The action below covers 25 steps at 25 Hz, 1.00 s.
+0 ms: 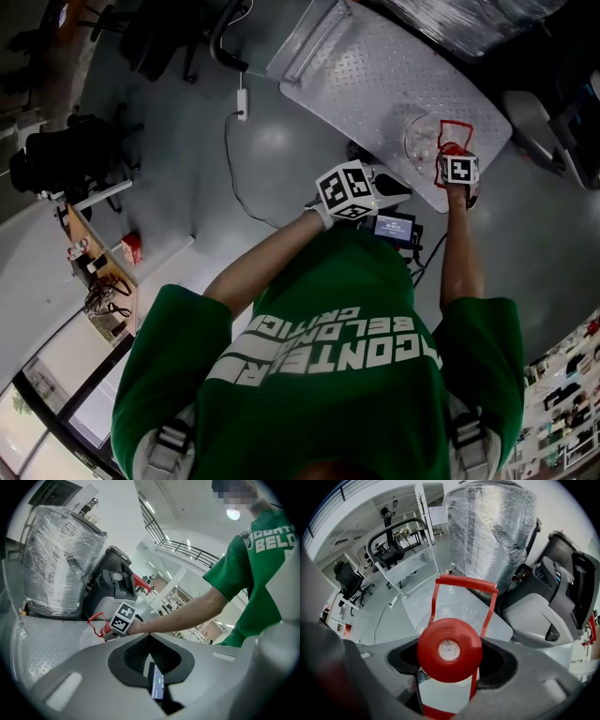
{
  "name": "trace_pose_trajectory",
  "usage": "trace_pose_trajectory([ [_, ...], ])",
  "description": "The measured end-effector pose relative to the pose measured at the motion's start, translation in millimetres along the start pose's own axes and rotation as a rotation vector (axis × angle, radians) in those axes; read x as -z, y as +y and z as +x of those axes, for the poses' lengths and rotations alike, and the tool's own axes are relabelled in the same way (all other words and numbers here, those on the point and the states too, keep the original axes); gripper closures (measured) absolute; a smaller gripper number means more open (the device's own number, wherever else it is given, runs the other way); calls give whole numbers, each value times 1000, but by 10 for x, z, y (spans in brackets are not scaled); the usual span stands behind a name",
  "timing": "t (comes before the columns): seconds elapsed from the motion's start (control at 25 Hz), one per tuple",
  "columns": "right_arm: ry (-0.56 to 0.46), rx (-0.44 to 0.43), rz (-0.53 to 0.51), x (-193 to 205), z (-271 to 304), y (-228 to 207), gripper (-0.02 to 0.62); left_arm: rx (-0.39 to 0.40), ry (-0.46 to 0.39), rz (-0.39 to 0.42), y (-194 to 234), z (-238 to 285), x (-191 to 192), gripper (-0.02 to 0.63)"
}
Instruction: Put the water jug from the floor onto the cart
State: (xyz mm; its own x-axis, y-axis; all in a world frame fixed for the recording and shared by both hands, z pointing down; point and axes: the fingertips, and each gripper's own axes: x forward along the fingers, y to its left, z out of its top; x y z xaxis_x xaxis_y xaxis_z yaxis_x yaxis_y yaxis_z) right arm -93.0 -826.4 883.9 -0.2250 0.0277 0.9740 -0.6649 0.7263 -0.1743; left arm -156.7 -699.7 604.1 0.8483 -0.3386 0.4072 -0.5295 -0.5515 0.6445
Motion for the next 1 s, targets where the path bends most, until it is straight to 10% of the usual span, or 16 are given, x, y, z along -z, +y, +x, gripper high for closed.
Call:
trace_pose_trajectory([
  [0.36,3,222,-109,-125,-54,-377,291,-20,-7,-27,90,-115,37,597],
  [1.0,31,199,-160,-173,-27,-277,285,-40,-29,-31,139,-232,71,597],
])
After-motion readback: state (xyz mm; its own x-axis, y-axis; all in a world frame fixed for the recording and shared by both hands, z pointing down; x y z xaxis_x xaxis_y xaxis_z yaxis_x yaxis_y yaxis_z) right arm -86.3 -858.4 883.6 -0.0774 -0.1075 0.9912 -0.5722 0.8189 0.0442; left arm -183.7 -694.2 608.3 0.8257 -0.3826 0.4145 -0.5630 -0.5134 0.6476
